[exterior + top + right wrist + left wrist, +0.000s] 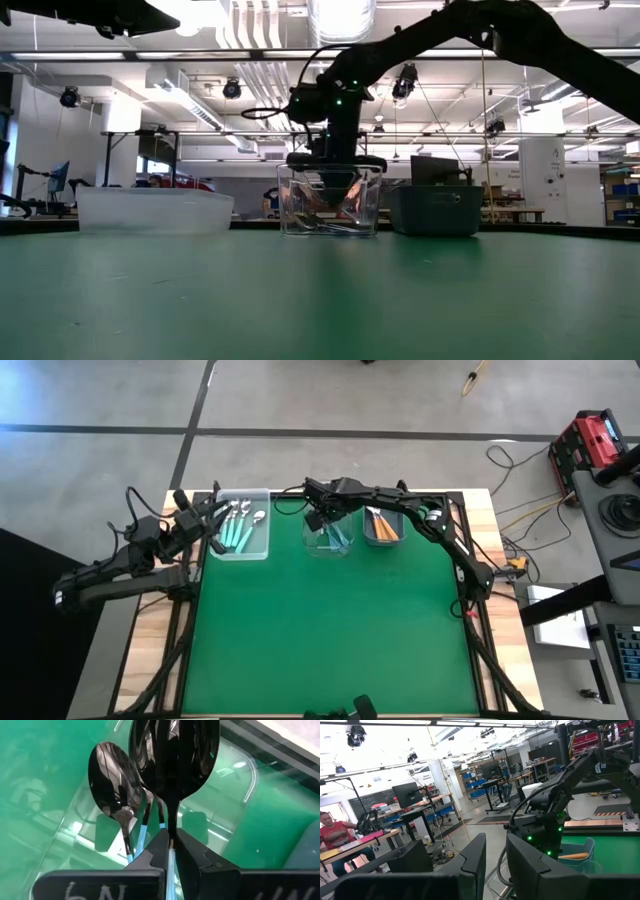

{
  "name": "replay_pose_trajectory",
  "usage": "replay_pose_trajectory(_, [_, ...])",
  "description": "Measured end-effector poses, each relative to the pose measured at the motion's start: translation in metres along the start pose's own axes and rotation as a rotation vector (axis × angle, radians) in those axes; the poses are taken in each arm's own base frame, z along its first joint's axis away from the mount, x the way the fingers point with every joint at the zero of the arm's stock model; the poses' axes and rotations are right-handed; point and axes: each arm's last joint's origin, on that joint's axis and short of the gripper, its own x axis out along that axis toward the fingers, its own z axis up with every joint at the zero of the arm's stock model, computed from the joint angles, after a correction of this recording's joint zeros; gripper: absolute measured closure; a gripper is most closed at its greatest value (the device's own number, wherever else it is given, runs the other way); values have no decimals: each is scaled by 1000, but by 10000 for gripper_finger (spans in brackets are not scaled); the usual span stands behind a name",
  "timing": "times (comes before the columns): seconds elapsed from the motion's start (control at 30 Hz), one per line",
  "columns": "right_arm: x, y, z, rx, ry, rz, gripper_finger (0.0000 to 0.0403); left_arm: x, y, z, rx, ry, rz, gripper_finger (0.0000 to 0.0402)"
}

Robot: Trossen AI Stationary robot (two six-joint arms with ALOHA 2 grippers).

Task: Sort silverware by color (type)
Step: Put the blue spoon into the transparent bin

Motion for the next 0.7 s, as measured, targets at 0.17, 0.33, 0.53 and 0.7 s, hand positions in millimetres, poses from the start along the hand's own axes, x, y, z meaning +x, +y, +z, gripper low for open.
replay_pose_trajectory(0.17, [4,0,-1,0,-4,2,390,0,0,0,0,0,0,343])
replay_pose_trajectory(0.33, [6,0,-3,0,1,-1,390,0,0,0,0,1,0,343])
replay_pose_trajectory(0.53, [7,0,-2,3,-9,6,390,0,0,0,0,0,0,343])
replay_pose_trajectory(0.7, [7,1,-2,5,-13,9,390,0,0,0,0,0,0,343])
